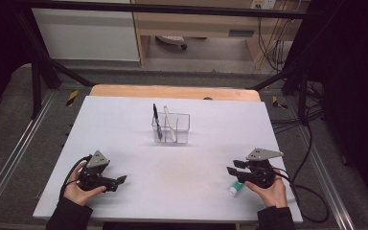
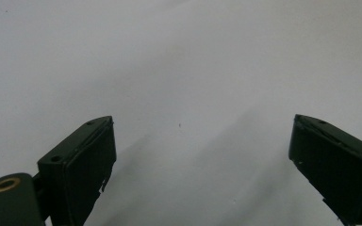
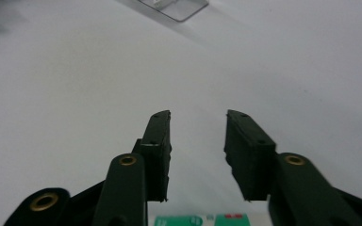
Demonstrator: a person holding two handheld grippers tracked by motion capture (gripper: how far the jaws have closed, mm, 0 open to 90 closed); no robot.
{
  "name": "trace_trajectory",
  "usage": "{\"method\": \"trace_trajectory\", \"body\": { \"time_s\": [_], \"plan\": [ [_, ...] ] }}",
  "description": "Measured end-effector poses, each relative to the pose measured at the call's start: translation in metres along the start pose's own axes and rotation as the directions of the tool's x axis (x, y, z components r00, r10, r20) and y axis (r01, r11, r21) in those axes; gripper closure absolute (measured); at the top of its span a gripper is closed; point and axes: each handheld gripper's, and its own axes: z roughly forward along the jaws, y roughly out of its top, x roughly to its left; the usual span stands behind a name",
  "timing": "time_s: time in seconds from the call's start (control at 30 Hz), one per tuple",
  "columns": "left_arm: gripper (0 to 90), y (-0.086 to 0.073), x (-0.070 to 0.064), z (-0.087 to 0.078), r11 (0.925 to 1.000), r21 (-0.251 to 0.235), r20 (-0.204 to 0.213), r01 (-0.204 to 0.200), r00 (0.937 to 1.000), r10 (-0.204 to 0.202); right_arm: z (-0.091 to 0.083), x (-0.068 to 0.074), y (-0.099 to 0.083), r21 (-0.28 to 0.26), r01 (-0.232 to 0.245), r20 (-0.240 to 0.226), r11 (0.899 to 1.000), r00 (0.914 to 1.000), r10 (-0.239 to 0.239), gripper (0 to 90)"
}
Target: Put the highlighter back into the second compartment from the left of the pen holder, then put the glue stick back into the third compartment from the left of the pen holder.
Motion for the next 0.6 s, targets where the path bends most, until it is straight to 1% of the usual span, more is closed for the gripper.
{"method": "trace_trajectory", "body": {
  "time_s": [0.13, 0.27, 0.33, 0.4, 0.5, 0.6],
  "plan": [
    [7.6, 0.000, 0.001, 0.000, 1.0000, -0.004, 0.004, 0.005, 1.0000, -0.005, -0.008, -0.003, -0.010, 0.027, 0.002, 0.009, 1.000, 1.0000, -0.002, 73.9],
    [7.7, 0.000, 0.000, 0.000, 1.0000, -0.002, 0.002, 0.000, 1.0000, 0.000, -0.013, -0.005, -0.020, 0.052, 0.012, 0.018, 0.999, 0.9998, -0.012, 82.1],
    [7.6, 0.000, -0.001, -0.001, 1.0000, -0.005, 0.005, 0.001, 1.0000, -0.001, -0.014, -0.006, -0.025, 0.078, 0.012, 0.019, 0.997, 0.9997, -0.013, 85.6],
    [7.6, 0.001, -0.001, 0.000, 1.0000, -0.004, 0.002, 0.000, 1.0000, 0.000, -0.016, -0.006, -0.029, 0.085, 0.014, 0.025, 0.996, 0.9996, -0.016, 88.8],
    [7.6, 0.000, -0.001, 0.000, 1.0000, 0.000, 0.002, 0.000, 1.0000, 0.000, -0.018, -0.008, -0.035, 0.075, 0.003, 0.020, 0.997, 0.9998, -0.005, 90.0],
    [7.6, 0.000, -0.001, 0.000, 1.0000, 0.001, 0.001, 0.005, 1.0000, -0.005, -0.020, -0.010, -0.040, 0.090, 0.002, 0.033, 0.996, 0.9994, -0.005, 90.0]
  ]
}}
